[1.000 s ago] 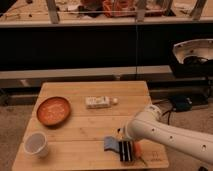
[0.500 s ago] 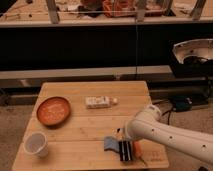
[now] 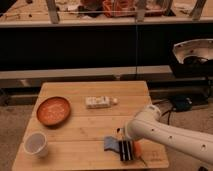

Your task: Place the eraser on the white sponge

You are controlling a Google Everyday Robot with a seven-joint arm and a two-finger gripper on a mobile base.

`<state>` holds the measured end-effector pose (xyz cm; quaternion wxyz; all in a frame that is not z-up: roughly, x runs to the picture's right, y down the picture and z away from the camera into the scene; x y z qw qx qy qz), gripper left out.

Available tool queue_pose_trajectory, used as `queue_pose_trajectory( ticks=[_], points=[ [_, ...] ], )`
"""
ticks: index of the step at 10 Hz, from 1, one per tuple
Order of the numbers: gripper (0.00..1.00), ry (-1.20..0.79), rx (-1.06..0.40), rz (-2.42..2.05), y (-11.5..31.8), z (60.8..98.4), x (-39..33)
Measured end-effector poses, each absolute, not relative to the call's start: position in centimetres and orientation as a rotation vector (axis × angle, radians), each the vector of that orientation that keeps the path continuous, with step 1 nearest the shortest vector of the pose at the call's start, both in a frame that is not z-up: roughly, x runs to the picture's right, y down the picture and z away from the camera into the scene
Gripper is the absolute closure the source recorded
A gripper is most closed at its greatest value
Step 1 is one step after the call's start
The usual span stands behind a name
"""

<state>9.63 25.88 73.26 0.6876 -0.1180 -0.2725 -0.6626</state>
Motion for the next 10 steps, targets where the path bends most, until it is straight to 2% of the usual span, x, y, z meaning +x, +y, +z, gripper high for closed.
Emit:
queue_pose_trajectory(
  ticks=[10],
  points=[
    [0.96, -0.619, -0.245, -1.532, 25.75, 73.56, 9.22]
  ],
)
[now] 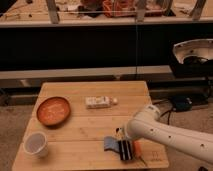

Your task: Place the eraser on the white sponge

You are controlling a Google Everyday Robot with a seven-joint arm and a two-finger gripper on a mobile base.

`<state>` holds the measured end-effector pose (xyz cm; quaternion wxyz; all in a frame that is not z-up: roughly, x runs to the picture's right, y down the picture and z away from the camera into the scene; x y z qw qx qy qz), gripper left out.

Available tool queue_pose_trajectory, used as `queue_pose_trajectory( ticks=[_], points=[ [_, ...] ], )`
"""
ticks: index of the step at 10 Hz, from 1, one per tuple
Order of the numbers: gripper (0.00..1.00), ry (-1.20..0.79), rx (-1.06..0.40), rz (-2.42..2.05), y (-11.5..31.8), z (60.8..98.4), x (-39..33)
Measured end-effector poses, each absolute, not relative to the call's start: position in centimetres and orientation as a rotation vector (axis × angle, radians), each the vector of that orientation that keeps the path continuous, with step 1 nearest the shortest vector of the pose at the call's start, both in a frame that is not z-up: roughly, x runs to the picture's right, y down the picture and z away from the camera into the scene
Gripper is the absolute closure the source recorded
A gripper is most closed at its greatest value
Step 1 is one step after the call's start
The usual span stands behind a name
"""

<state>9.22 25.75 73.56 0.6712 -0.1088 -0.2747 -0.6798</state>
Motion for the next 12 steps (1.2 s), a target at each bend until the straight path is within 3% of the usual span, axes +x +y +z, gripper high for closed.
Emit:
queue_pose_trajectory(
  ticks=[9, 12],
  points=[
    [0.96, -0.626, -0.228, -1.562, 25.64, 73.86, 9.01],
    [0.88, -0.626, -0.223, -1.568, 25.55, 74.03, 8.94]
  ],
)
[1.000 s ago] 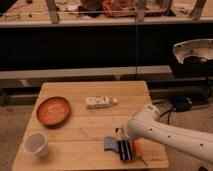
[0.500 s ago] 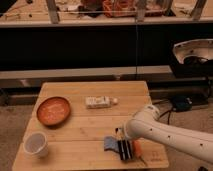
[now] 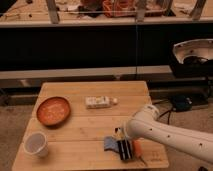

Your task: Place the eraser on the white sponge

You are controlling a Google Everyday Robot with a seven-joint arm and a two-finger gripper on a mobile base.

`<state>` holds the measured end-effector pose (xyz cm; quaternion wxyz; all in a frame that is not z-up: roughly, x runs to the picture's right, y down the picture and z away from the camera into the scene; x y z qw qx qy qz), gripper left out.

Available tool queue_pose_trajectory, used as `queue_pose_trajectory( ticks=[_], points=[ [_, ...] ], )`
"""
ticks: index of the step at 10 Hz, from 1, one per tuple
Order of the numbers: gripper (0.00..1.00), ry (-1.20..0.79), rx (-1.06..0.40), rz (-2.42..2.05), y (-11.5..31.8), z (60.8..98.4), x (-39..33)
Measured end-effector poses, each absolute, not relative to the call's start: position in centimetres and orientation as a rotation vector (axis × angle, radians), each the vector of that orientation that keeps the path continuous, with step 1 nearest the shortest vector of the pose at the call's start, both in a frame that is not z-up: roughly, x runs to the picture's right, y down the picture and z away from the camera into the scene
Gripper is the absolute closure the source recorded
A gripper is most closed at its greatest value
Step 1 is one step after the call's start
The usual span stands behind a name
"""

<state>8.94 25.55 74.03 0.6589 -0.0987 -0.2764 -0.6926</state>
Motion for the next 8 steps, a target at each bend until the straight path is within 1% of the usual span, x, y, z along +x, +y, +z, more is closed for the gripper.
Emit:
queue_pose_trajectory(
  ticks=[3, 5, 8],
  points=[
    [0.87, -0.627, -0.218, -1.576, 25.46, 74.14, 8.80],
    [0.80, -0.625, -0.215, -1.580, 25.40, 74.21, 8.80],
    [0.80, -0.627, -0.211, -1.586, 25.30, 74.29, 8.74]
  ],
)
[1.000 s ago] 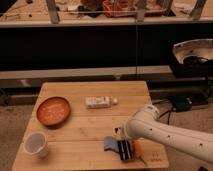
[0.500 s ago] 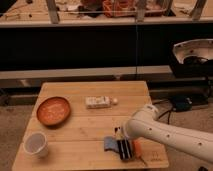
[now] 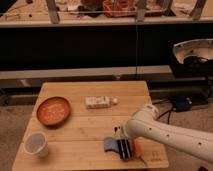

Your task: Place the eraser on the white sponge

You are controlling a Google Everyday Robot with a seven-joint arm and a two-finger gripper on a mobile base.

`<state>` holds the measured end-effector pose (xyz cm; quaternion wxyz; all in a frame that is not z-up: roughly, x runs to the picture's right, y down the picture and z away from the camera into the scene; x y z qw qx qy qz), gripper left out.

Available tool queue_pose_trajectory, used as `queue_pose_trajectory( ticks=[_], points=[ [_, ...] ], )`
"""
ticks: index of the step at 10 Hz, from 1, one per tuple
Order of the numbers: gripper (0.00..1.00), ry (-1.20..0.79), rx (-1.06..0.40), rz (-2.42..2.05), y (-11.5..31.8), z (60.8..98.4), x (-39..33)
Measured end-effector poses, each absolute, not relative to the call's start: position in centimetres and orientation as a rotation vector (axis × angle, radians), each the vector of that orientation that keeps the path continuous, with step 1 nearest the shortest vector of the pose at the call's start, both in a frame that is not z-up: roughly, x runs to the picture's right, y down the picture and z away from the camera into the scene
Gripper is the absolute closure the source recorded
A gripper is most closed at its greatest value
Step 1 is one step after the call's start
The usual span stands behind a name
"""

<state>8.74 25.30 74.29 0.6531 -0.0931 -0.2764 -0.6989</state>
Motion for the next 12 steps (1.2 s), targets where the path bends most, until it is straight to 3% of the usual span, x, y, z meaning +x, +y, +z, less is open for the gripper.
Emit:
queue_pose_trajectory(
  ticks=[3, 6, 11, 12],
  points=[
    [0.80, -0.630, -0.207, -1.594, 25.28, 74.40, 8.66],
    [0.88, -0.636, -0.202, -1.603, 25.35, 74.45, 8.57],
    [0.87, -0.641, -0.194, -1.617, 25.37, 74.55, 8.37],
    [0.81, -0.642, -0.193, -1.619, 25.34, 74.59, 8.33]
  ],
)
